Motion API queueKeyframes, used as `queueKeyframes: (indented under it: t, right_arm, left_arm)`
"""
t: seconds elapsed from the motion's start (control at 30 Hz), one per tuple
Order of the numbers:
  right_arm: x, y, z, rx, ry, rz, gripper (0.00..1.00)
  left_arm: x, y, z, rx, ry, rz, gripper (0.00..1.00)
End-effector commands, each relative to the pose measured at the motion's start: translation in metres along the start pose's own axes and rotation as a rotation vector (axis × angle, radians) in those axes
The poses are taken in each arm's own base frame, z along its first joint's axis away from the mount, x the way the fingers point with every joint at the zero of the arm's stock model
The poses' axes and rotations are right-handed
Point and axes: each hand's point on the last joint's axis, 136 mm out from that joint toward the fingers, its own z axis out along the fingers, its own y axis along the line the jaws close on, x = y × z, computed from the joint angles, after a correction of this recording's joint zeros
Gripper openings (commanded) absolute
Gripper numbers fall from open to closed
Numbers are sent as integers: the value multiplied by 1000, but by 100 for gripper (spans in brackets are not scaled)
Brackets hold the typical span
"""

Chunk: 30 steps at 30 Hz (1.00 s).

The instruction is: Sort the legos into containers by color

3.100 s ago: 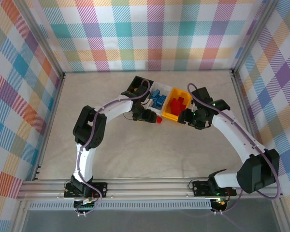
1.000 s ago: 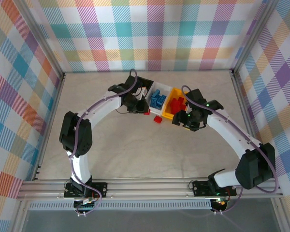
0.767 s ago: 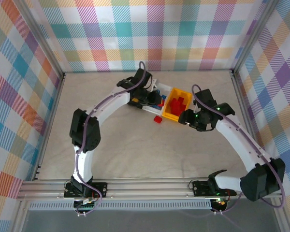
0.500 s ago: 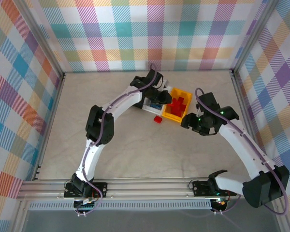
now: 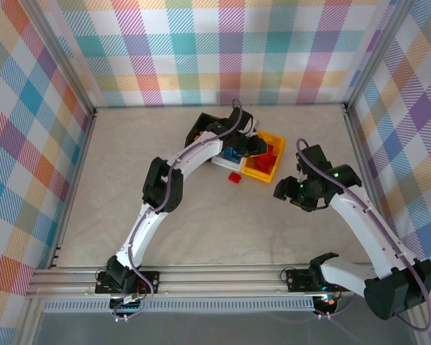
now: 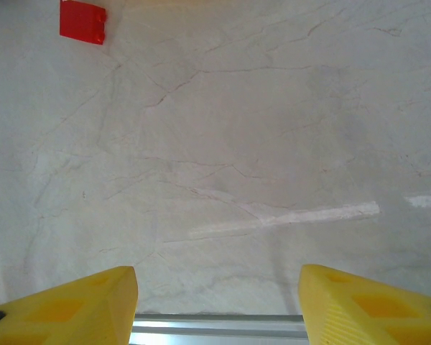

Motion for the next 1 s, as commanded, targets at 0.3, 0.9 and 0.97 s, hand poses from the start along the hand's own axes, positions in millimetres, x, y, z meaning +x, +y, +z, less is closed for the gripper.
queueKeyframes:
  t: [0.3,0.9,0.97]
  right_arm:
    - [2,3,5,-8,35,9,61]
    - [8,2,21,-59,21,71,61]
    - [10,1,24,-60,17,70,61]
  left_arm:
    - [-8,-39,-8,76,-36,52,73]
    - [-26,-69,-103,76,-125,135,75]
    - [-25,-74,-112,84,-132,145,75]
